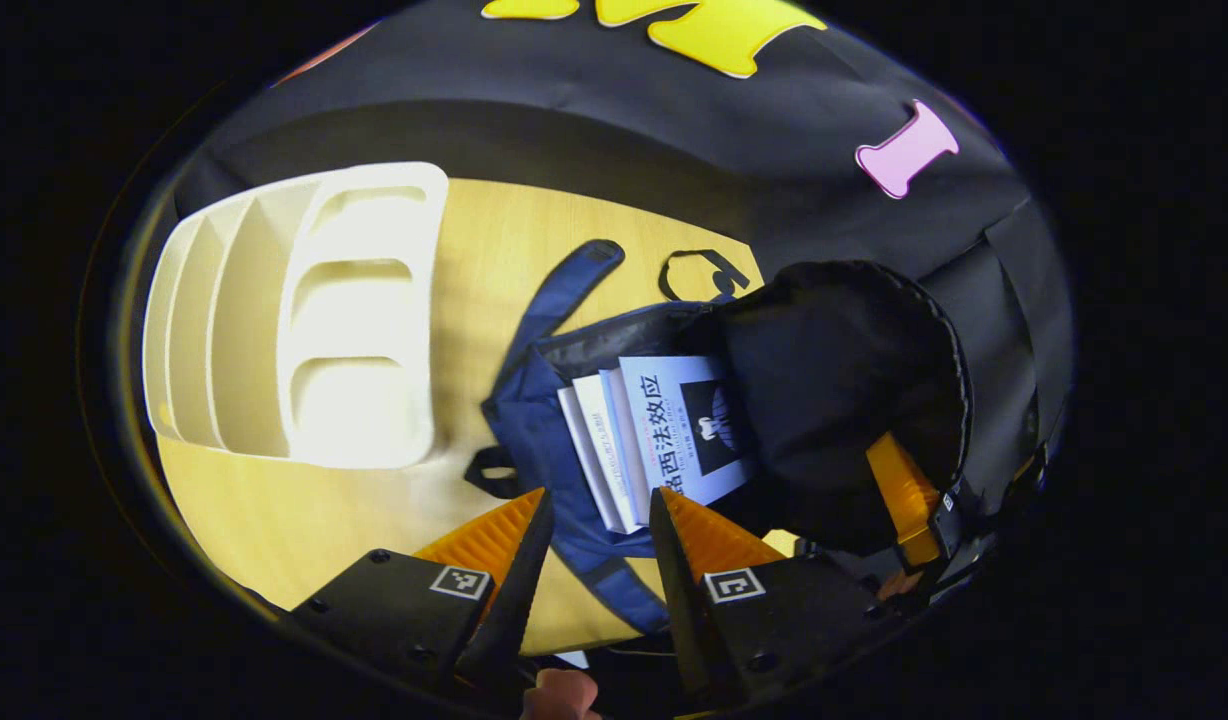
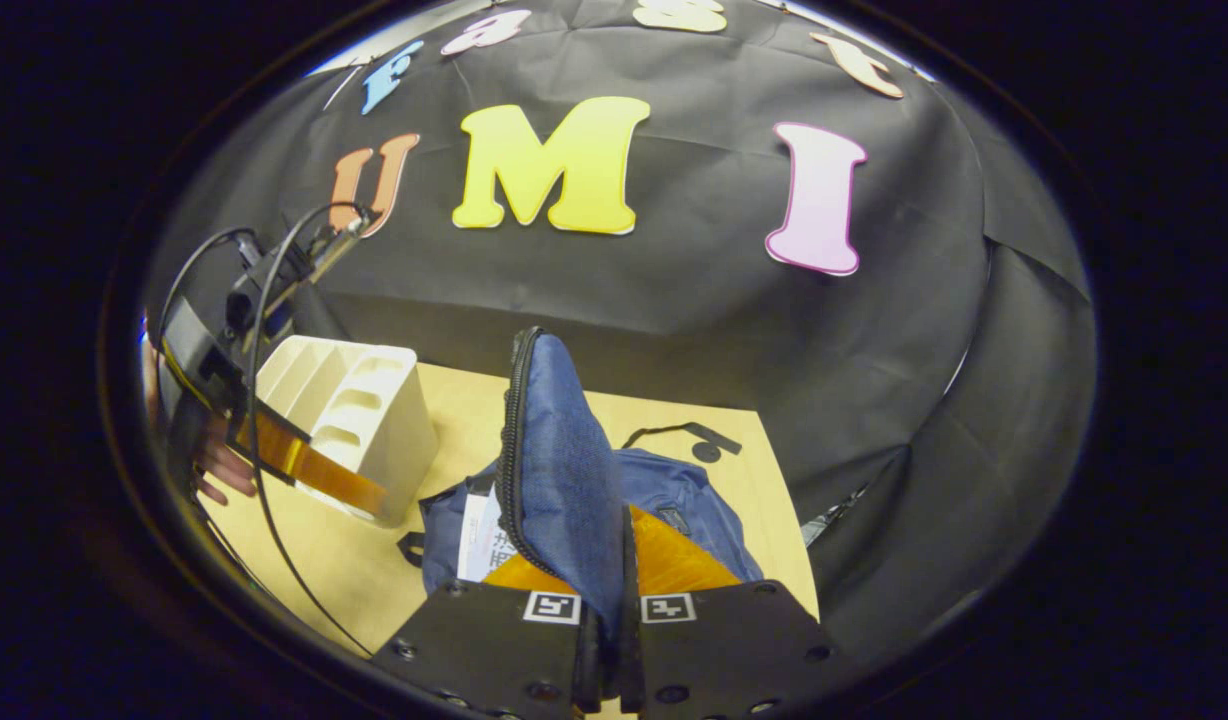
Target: Open the schoolbag, grab two books from the bookshelf and put them into the schoolbag.
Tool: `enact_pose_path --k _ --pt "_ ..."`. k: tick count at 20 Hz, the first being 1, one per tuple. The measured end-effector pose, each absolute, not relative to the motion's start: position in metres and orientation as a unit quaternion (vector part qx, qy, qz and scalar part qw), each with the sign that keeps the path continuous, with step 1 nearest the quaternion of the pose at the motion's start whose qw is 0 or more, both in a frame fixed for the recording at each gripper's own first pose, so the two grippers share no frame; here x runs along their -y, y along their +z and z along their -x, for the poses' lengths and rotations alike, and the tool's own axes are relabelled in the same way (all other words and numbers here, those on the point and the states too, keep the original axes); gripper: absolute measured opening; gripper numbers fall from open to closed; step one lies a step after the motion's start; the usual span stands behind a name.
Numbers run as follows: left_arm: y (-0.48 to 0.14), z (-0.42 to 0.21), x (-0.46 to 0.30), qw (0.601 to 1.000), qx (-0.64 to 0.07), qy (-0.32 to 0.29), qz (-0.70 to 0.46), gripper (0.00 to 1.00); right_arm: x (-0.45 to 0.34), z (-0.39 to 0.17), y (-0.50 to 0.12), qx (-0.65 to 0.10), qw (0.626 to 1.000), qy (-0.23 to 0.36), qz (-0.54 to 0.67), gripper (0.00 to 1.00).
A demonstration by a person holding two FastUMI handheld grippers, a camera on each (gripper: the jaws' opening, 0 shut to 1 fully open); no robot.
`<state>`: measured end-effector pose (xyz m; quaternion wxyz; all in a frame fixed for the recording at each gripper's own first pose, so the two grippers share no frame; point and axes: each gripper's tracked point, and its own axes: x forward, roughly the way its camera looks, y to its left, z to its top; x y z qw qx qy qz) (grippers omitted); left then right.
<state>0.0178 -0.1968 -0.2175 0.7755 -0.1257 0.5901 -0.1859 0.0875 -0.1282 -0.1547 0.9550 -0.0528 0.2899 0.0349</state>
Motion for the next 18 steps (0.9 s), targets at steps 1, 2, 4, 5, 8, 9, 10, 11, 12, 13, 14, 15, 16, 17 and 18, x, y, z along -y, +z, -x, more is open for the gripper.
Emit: enact_pose_path --k 1,2,4,5,8,9,10,11,12,13,14,15,16,17,18 --pt "-0.211 -0.02 0.186 0.788 -0.578 -0.179 0.112 0.63 0.124 -0.087 -0.155 -0.29 0.955 0.036 0.054 0.07" --pt "-0.205 -0.023 0.175 0.8 -0.565 -0.173 0.102 0.63 0.12 -0.085 -0.156 -0.291 0.955 0.035 0.054 0.07" --pt "-0.192 -0.029 0.158 0.82 -0.542 -0.158 0.091 0.63 0.115 -0.083 -0.158 -0.292 0.954 0.032 0.053 0.07" --pt "-0.187 -0.029 0.151 0.827 -0.533 -0.153 0.09 0.63 0.111 -0.081 -0.16 -0.293 0.954 0.031 0.052 0.07" --pt "-0.173 -0.03 0.128 0.845 -0.51 -0.134 0.089 0.77 0.106 -0.076 -0.163 -0.296 0.953 0.026 0.053 0.07" --pt "-0.168 -0.031 0.12 0.851 -0.502 -0.129 0.086 0.77 0.106 -0.074 -0.163 -0.297 0.953 0.023 0.055 0.07" --pt "-0.163 -0.032 0.113 0.858 -0.492 -0.124 0.086 0.77 0.106 -0.073 -0.165 -0.297 0.953 0.019 0.055 0.07" --pt "-0.157 -0.034 0.106 0.864 -0.481 -0.119 0.087 0.77 0.103 -0.072 -0.163 -0.297 0.953 0.019 0.055 0.08" --pt "-0.151 -0.034 0.098 0.872 -0.469 -0.111 0.086 0.65 0.1 -0.071 -0.165 -0.297 0.953 0.017 0.057 0.08" --pt "-0.146 -0.037 0.089 0.881 -0.456 -0.101 0.079 0.77 0.096 -0.07 -0.163 -0.292 0.954 0.019 0.057 0.08" --pt "-0.141 -0.04 0.076 0.89 -0.442 -0.088 0.065 0.77 0.091 -0.069 -0.16 -0.286 0.956 0.021 0.06 0.1" --pt "-0.136 -0.042 0.068 0.897 -0.43 -0.081 0.056 0.67 0.087 -0.069 -0.158 -0.281 0.957 0.022 0.066 0.1" --pt "-0.128 -0.042 0.062 0.904 -0.418 -0.075 0.049 0.7 0.082 -0.069 -0.157 -0.279 0.958 0.024 0.069 0.11" --pt "-0.121 -0.044 0.057 0.91 -0.407 -0.071 0.044 0.81 0.077 -0.068 -0.159 -0.279 0.957 0.026 0.07 0.13" --pt "-0.115 -0.044 0.051 0.915 -0.396 -0.069 0.041 0.84 0.072 -0.064 -0.159 -0.278 0.958 0.03 0.066 0.13"
